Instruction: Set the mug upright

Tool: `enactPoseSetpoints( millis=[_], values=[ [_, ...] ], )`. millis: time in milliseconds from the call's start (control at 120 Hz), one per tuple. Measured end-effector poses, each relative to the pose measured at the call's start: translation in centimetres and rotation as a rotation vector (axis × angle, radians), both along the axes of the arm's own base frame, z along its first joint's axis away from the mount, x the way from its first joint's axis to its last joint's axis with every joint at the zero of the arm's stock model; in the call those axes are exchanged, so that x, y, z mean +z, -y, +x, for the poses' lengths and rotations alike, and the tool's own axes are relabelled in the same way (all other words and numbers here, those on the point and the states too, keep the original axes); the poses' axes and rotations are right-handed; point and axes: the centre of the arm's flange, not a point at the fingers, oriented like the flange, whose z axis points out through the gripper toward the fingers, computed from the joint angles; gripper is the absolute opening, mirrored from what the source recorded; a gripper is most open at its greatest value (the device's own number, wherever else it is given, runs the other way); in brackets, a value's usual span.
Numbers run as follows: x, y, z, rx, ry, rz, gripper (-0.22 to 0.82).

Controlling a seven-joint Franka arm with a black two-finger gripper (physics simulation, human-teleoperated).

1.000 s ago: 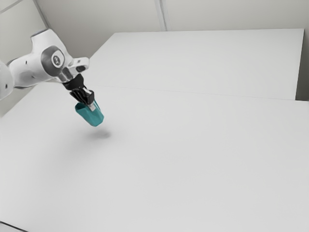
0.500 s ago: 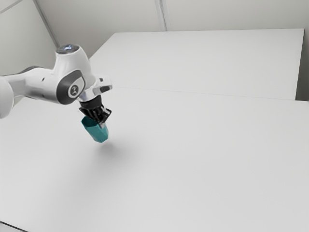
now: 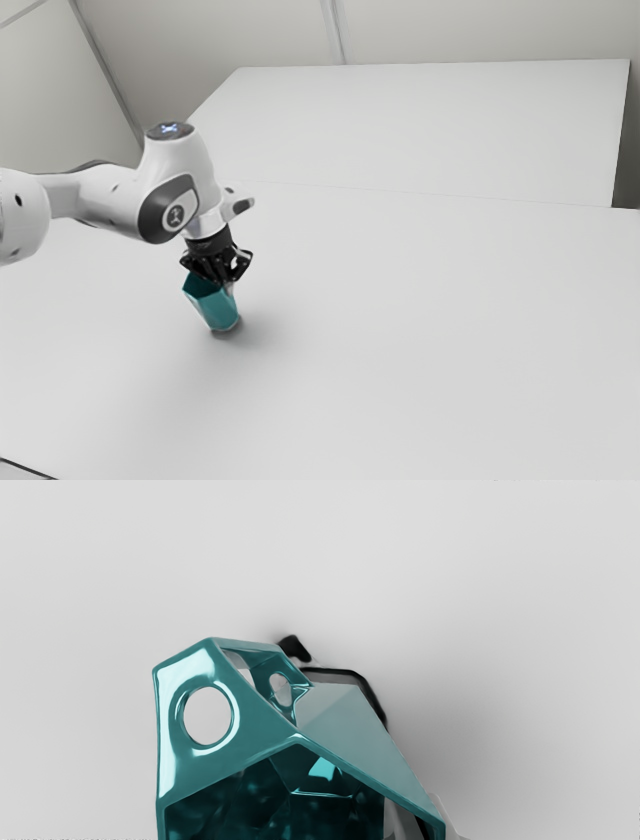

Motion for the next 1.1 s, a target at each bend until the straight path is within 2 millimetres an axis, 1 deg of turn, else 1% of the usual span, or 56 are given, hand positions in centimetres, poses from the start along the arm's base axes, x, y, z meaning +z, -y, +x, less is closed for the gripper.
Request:
enactPoseSetpoints(
  millis=[158, 267, 408, 458, 542, 642, 742, 842, 900, 1017, 1100],
  values=[
    [-1.7, 0.1, 0.4, 0.069, -0.002, -0.008, -0.18],
    [-2.1, 0.0, 0.6, 0.108, 0.001, -0.009, -0.17],
    [-1.5, -0.2, 0.7, 0.147, 0.015, -0.006, 0.15],
    [-1.1, -0.2, 0.7, 0.160, 0.022, -0.004, 0.24],
    [0.0, -0.4, 0.5, 0.180, 0.037, 0.000, 0.36],
    [1.5, -0.3, 0.1, 0.195, 0.050, 0.005, 0.45],
    [2.7, 1.1, -0.2, 0.185, 0.055, 0.010, 0.51],
    [4.6, 2.5, -0.2, 0.174, 0.067, 0.010, 0.55],
    [6.4, 2.8, 0.4, 0.178, 0.091, 0.006, 0.56],
    [11.2, 2.8, 2.1, 0.166, 0.147, 0.002, 0.58],
    [14.0, 2.8, 3.1, 0.140, 0.165, 0.002, 0.59]
  ],
)
